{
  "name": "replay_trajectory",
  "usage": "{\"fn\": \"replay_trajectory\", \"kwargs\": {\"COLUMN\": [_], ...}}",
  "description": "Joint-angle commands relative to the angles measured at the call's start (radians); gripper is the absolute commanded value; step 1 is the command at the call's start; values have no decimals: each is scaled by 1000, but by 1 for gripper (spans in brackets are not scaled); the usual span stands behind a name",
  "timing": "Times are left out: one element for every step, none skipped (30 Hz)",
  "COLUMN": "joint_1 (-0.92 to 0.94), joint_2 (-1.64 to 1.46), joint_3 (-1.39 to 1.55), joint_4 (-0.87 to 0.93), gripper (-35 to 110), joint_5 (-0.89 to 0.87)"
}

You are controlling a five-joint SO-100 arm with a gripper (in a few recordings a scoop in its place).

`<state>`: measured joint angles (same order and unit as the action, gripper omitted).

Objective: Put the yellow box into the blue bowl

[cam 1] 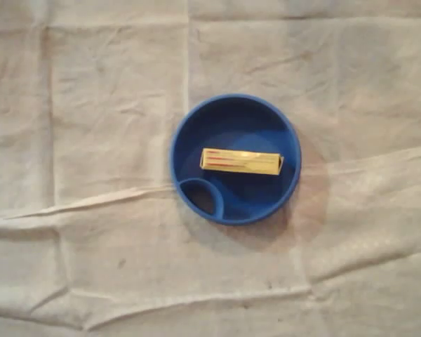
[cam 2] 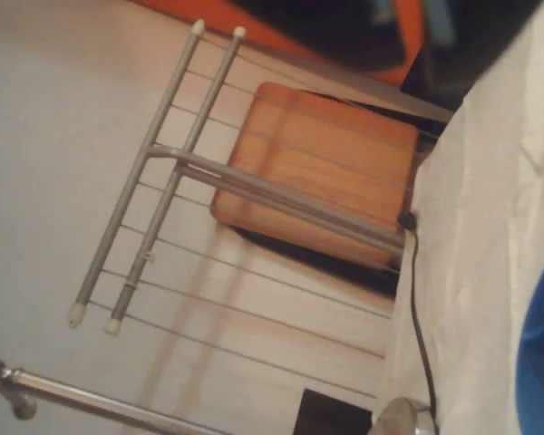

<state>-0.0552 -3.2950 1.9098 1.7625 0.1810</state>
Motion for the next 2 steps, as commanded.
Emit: {"fn": "replay_trajectory", "kwargs": {"joint_1": [5,5], "joint_2": [-44,-44], "joint_3": [-11,-11], "joint_4": [-3,-3], "gripper": [0,0], "joint_5": [0,0]}}
